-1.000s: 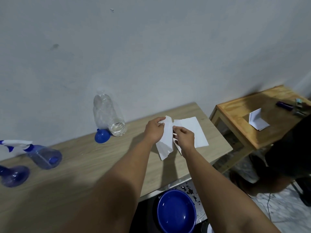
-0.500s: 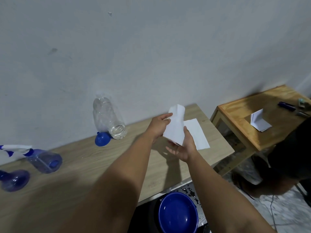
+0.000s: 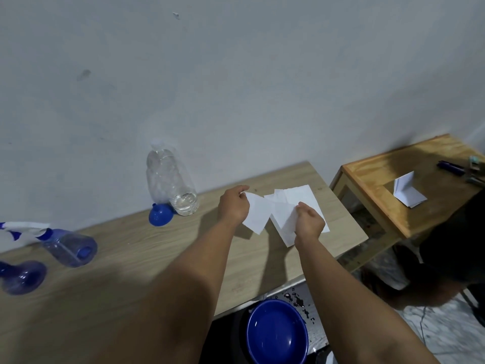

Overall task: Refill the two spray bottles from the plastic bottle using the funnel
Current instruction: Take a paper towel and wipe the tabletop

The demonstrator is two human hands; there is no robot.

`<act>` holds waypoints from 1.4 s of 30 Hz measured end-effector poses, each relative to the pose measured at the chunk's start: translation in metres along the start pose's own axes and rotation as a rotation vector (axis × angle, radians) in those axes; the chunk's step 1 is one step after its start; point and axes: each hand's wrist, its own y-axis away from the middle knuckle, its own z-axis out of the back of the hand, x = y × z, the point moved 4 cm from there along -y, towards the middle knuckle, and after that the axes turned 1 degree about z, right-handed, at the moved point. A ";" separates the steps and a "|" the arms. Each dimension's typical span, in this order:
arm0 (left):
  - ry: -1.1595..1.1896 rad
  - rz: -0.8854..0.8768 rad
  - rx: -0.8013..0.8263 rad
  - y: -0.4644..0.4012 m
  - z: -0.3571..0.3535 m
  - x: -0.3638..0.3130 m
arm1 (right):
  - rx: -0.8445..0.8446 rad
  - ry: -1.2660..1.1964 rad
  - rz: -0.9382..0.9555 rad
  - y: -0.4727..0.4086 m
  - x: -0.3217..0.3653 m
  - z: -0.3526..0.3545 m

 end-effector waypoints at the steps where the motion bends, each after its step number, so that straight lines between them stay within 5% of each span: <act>1: -0.013 0.002 -0.018 0.000 0.003 0.001 | 0.008 0.049 0.028 -0.001 0.001 0.000; 6: -0.011 0.003 -0.048 0.000 0.019 0.009 | 0.115 0.578 0.104 0.000 -0.002 -0.009; 11: 0.042 -0.016 -0.039 0.005 0.047 0.020 | -0.029 0.981 0.180 0.026 0.001 -0.021; 15: 0.093 -0.027 -0.055 0.013 0.077 0.029 | 0.095 0.871 0.289 0.053 0.005 -0.050; 21: 0.130 -0.013 -0.036 0.034 0.131 0.055 | 0.460 0.434 -0.033 0.122 -0.021 -0.108; 30: 0.229 0.169 -0.136 0.101 0.262 0.175 | 0.748 0.145 -0.121 0.265 -0.082 -0.213; 36: 0.909 0.440 -0.082 0.163 0.328 0.254 | 0.994 0.127 -0.362 0.377 -0.148 -0.274; 42: 1.438 0.520 0.038 0.192 0.380 0.308 | 1.155 0.051 -0.535 0.451 -0.203 -0.310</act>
